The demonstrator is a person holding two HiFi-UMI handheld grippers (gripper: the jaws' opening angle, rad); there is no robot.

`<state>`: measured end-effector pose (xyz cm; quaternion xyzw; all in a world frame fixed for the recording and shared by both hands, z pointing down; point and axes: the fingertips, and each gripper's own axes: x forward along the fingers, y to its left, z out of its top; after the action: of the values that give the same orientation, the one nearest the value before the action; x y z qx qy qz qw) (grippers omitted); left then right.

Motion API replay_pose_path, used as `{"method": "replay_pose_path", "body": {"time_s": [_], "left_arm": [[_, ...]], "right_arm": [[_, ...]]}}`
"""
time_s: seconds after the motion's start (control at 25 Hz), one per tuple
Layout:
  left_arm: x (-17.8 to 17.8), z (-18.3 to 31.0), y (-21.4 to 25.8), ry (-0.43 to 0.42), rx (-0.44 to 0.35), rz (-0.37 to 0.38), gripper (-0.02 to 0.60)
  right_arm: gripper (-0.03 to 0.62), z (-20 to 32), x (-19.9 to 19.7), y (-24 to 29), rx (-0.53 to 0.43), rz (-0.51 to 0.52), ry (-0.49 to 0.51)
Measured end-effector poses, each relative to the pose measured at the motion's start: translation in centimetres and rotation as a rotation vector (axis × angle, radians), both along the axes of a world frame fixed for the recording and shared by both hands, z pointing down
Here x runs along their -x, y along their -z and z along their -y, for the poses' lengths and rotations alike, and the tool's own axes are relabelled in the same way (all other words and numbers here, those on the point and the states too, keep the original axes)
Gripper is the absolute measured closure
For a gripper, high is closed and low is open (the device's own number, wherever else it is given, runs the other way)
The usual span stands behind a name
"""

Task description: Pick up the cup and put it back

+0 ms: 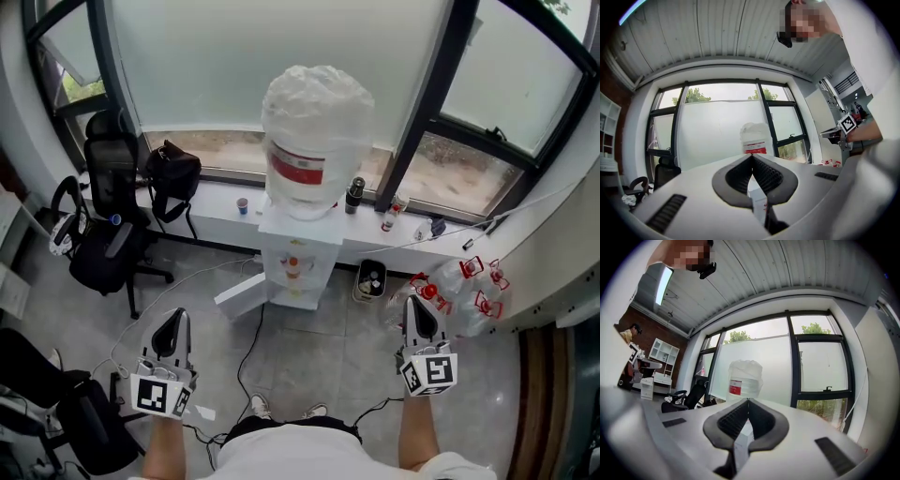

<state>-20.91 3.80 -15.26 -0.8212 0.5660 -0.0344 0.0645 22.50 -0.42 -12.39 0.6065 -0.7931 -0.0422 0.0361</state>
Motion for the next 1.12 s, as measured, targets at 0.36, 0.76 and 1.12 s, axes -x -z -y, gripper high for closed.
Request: {"method": "replay_pose_path", "body": {"time_s": [0.36,0.76,1.12], "left_arm": [[1.9,-0.6,2.2,0.108,-0.084,-0.122,0.558],[0.4,2.0,2.7,0.038,-0.098,-0.132,0.558],[1.3,3.1,1.7,0.02,-0.085,-0.135,0.558]], "right_arm": [[0.574,-1.2,-2.8,2.2,-0.044,0.018,-0.081],[0.574,-0.8,-1.1,3.5,-0.07,0.02,-0.072],[0.574,-0.1,1.9,2.6,-0.055,0.027,-0.061]]}}
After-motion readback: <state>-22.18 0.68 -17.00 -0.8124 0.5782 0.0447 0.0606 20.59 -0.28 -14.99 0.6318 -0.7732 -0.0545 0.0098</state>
